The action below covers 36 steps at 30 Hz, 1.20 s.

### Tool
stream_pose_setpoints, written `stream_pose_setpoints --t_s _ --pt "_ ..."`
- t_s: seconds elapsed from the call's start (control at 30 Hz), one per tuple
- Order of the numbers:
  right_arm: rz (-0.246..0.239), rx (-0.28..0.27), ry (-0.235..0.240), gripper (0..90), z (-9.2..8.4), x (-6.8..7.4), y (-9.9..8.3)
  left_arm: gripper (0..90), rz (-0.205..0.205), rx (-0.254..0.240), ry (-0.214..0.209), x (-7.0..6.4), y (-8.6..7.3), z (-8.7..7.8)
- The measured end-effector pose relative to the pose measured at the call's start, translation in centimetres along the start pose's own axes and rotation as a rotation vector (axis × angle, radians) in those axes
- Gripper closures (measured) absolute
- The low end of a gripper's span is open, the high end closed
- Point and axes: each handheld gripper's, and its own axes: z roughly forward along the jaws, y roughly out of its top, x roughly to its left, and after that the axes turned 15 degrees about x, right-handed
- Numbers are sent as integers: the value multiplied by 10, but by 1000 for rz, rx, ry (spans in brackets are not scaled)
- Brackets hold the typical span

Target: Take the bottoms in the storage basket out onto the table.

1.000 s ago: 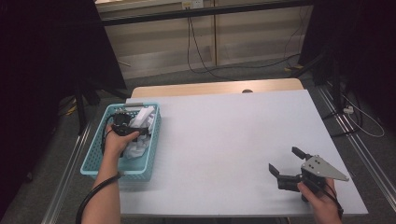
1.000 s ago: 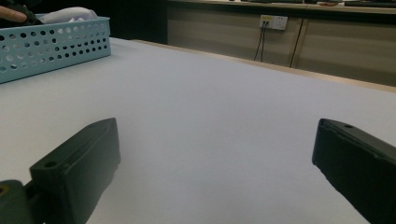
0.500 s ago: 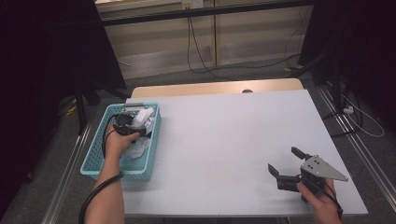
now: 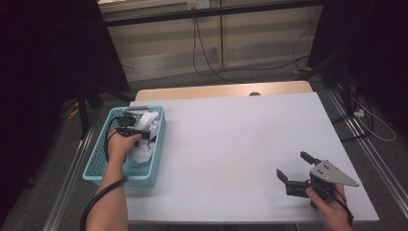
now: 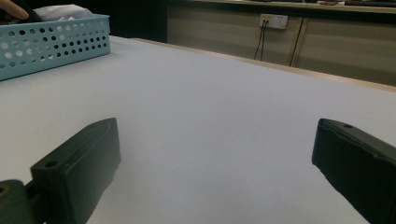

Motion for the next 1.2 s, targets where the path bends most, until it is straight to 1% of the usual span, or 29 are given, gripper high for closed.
stream_pose_setpoints --t_s 0.07,0.1,0.13,0.17,0.2,0.23,0.33,0.4,0.47,0.5,0.57,0.63,0.67,0.77,0.8,0.87,0.9,0.93,0.97,1.0,1.03,1.1,1.17,1.2 --pt "1 0 0 5 0 0 0 676 2 21 2 2 0 -5" --pt "1 0 0 6 0 0 0 677 0 16 6 2 0 -8" --pt "0 0 -2 5 -1 0 0 679 -1 22 -8 4 0 -15" --pt "1 0 -1 5 -1 0 0 679 -5 19 -12 5 0 -18" --pt "1 0 -1 5 -1 0 0 679 -5 19 -12 5 0 -18" --pt "1 0 -1 5 -1 1 0 679 -2 20 -9 6 0 -22" --pt "-1 1 -1 5 0 0 0 678 -2 28 -33 7 1 -34" --pt "1 1 -2 6 0 0 0 678 8 29 -35 7 2 -44" --pt "0 2 -3 6 0 0 0 677 8 30 -40 6 3 -52" --pt "0 2 -3 6 0 0 0 677 13 28 -32 5 4 -57" --pt "-3 1 -1 6 0 0 0 677 12 23 -40 3 6 -65" --pt "-2 2 -1 5 0 0 0 677 29 11 -35 0 8 -73" --pt "-3 3 -2 5 0 0 0 676 41 20 -31 -2 9 -78" --pt "-5 3 -2 6 0 0 0 675 56 21 -46 -7 12 -89" --pt "-4 3 -3 5 0 0 0 675 67 20 -46 -9 13 -93" --pt "-4 3 -4 6 0 0 0 675 77 11 -47 -13 15 -99" --pt "-2 3 -5 5 0 -1 0 676 83 15 -49 -15 16 -103" --pt "-1 3 -7 5 0 -1 0 676 87 7 -56 -19 18 -109" --pt "-1 3 -7 5 0 -1 0 676 87 7 -56 -19 18 -109" --pt "-1 4 -6 6 0 -1 0 676 97 6 -61 -21 19 -112" --pt "-2 5 -6 6 0 -1 0 676 98 4 -74 -24 21 -115" --pt "-2 6 -6 5 0 -1 0 676 104 -3 -82 -30 23 -121" --pt "-3 5 -5 6 0 -1 0 676 130 -2 -79 -37 26 -126" --pt "-3 5 -5 6 0 -1 0 676 135 -12 -78 -41 27 -128"
